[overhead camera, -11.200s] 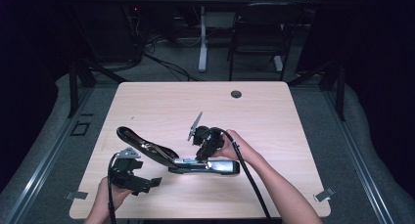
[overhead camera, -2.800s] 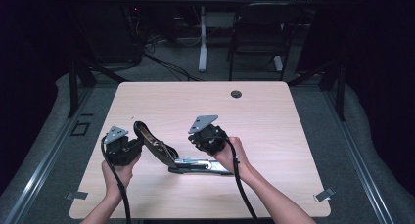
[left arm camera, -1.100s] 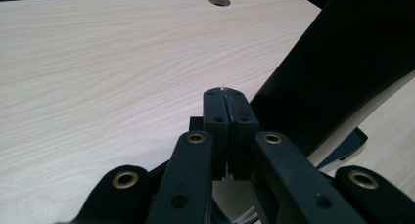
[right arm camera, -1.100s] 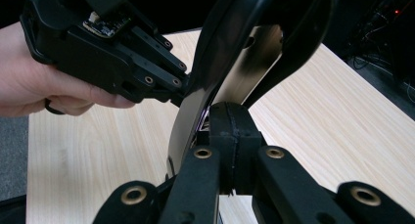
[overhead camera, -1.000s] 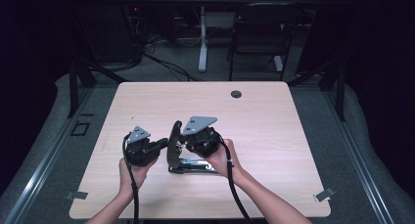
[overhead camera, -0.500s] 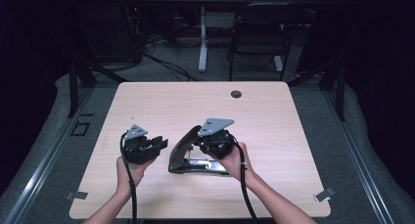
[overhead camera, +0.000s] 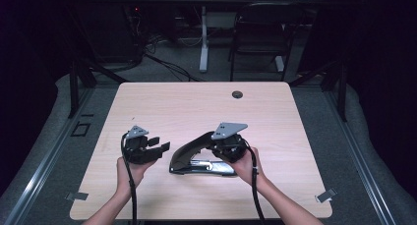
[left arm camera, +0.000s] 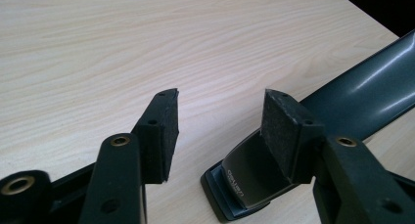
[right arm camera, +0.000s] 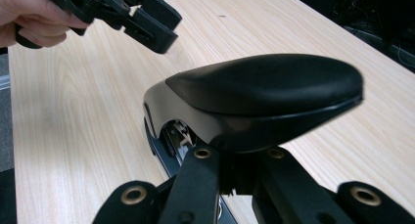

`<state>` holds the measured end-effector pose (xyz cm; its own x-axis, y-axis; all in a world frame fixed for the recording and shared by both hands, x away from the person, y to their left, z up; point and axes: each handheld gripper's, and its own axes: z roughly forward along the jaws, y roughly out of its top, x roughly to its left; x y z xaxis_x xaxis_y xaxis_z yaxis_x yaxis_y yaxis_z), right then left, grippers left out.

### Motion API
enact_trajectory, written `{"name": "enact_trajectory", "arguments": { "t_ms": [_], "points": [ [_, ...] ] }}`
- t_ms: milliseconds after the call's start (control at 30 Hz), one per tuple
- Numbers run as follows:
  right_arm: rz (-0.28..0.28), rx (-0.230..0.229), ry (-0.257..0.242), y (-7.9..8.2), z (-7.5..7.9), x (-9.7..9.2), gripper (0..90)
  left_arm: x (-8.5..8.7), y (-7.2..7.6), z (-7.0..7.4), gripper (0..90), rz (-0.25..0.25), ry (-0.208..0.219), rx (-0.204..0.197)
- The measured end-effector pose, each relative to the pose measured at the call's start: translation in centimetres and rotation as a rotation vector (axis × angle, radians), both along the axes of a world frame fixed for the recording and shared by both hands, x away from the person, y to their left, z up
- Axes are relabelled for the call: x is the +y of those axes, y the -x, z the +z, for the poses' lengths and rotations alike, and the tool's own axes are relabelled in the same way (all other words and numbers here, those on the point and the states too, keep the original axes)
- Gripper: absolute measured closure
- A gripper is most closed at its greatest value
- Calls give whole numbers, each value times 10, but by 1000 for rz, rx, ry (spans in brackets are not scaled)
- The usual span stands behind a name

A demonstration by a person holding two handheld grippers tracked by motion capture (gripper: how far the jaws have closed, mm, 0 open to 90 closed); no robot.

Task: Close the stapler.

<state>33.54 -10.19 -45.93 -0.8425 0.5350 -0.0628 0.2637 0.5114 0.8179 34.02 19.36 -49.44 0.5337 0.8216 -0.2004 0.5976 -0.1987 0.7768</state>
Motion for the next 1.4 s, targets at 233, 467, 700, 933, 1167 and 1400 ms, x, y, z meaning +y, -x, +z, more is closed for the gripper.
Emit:
{"name": "enact_trajectory", "arguments": {
  "t_ms": [233,467,700,933,1167,1400],
  "points": [
    [-22,-7,14,2,-6,-11,900,-1,-1,-3,405,-9,-18,13],
    [-39,-5,31,4,-13,-17,900,4,-2,-4,283,-18,-29,30],
    [-58,-7,62,5,-22,-25,900,10,-4,-7,167,-17,-25,49],
    [-73,0,96,6,-35,-32,900,11,-4,-9,157,-23,-25,60],
    [-90,28,133,5,-48,-39,885,12,-4,-11,149,-23,-22,65],
    [-114,65,162,0,-62,-49,890,15,-5,-13,138,-29,-25,76]
  ]
}}
